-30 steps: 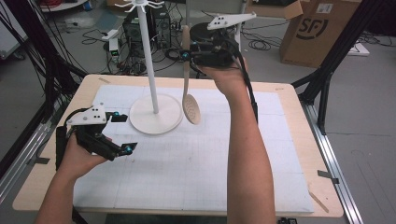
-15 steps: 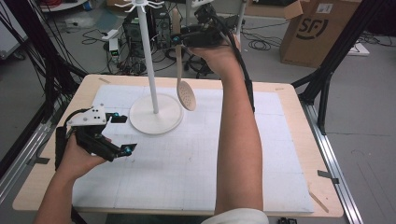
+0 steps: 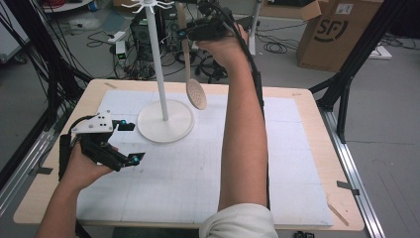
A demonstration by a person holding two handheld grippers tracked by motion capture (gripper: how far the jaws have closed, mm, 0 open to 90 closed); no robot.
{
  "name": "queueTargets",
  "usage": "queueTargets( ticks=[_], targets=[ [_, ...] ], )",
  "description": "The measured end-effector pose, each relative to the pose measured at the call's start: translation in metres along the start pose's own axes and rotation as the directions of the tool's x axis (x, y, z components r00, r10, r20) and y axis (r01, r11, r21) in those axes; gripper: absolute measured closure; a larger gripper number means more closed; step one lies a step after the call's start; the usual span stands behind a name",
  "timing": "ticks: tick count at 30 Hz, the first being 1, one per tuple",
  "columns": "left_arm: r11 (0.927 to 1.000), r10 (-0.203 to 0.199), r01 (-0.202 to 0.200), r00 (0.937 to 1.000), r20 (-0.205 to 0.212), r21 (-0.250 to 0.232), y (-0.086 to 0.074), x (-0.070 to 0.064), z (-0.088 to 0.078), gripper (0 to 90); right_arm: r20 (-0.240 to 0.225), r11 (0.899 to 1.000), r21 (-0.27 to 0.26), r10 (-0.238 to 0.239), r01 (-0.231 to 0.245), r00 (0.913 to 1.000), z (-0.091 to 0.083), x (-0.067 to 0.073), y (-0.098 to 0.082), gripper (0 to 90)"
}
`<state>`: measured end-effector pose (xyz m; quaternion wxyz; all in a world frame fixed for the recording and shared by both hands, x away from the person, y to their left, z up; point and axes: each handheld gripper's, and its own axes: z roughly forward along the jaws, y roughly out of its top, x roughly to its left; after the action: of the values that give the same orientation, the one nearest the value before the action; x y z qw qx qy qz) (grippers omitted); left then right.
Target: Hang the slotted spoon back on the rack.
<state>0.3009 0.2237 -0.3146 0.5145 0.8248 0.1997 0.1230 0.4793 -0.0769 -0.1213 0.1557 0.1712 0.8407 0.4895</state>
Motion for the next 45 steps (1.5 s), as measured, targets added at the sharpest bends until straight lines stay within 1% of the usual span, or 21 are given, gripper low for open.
queueTargets(
  ticks=[3, 7, 10, 18, 19, 20, 24, 28, 29, 30, 34, 39, 42, 45],
  targets=[
    [1.0000, 0.003, -0.003, 1.0000, 0.000, 0.001, -0.001, 0.001, -0.001, 1.7, 0.011, 1.000, 0.002, -0.002, 0.002, 0.9999, 0.005, 0.000, 0.005, 68.0],
    [1.0000, -0.003, 0.003, 1.0000, -0.002, -0.005, -0.001, 0.000, -0.002, 1.8, 0.021, 1.000, 0.007, 0.014, -0.014, 0.9997, 0.009, -0.004, 0.004, 68.0],
    [1.0000, 0.002, -0.002, 1.0000, 0.000, -0.004, -0.001, 0.001, -0.002, 1.7, 0.028, 1.000, 0.019, 0.021, -0.022, 0.9994, 0.013, -0.006, 0.003, 68.1],
    [1.0000, -0.005, 0.005, 1.0000, -0.001, -0.007, -0.002, 0.002, -0.002, 1.7, 0.027, 1.000, 0.016, 0.016, -0.017, 0.9995, 0.021, -0.006, 0.008, 68.0],
    [1.0000, -0.003, 0.003, 1.0000, -0.002, -0.005, -0.002, 0.003, -0.003, 1.7, 0.026, 1.000, 0.015, 0.010, -0.010, 0.9996, 0.022, -0.006, 0.008, 68.0],
    [0.9999, -0.009, 0.009, 1.0000, -0.003, -0.008, -0.002, 0.002, -0.003, 1.8, 0.023, 1.000, 0.019, 0.018, -0.019, 0.9996, 0.022, -0.006, 0.009, 68.1],
    [1.0000, -0.005, 0.005, 1.0000, -0.004, -0.007, -0.003, 0.003, -0.004, 1.7, 0.020, 1.000, 0.030, 0.000, -0.001, 0.9998, 0.026, -0.003, 0.011, 68.0],
    [0.9999, -0.009, 0.009, 1.0000, 0.000, -0.009, -0.003, 0.002, -0.003, 1.7, 0.012, 0.999, 0.042, -0.007, 0.006, 0.9999, 0.030, 0.002, 0.016, 68.0],
    [1.0000, -0.004, 0.004, 1.0000, 0.001, -0.006, -0.003, 0.002, -0.003, 1.8, 0.013, 0.999, 0.044, -0.009, 0.009, 0.9999, 0.031, 0.003, 0.017, 68.0],
    [1.0000, -0.004, 0.004, 1.0000, 0.000, -0.007, -0.003, 0.002, -0.003, 1.7, 0.014, 0.999, 0.045, -0.011, 0.011, 0.9998, 0.033, 0.004, 0.018, 68.0],
    [1.0000, -0.006, 0.006, 1.0000, -0.001, -0.006, -0.003, 0.002, -0.004, 1.7, 0.030, 0.998, 0.056, 0.007, -0.008, 0.9995, 0.035, 0.004, 0.019, 68.1],
    [0.9999, -0.009, 0.009, 1.0000, 0.001, -0.007, -0.004, 0.003, -0.004, 1.7, 0.050, 0.997, 0.074, 0.006, -0.010, 0.9987, 0.039, 0.004, 0.020, 68.1],
    [1.0000, -0.006, 0.006, 1.0000, -0.001, -0.006, -0.004, 0.003, -0.004, 1.7, 0.052, 0.997, 0.081, 0.014, -0.018, 0.9986, 0.043, 0.005, 0.020, 68.0],
    [0.9999, -0.006, 0.006, 1.0000, 0.000, -0.008, -0.004, 0.003, -0.005, 1.7, 0.060, 0.997, 0.075, 0.015, -0.020, 0.9981, 0.044, 0.005, 0.020, 67.2]
  ],
)
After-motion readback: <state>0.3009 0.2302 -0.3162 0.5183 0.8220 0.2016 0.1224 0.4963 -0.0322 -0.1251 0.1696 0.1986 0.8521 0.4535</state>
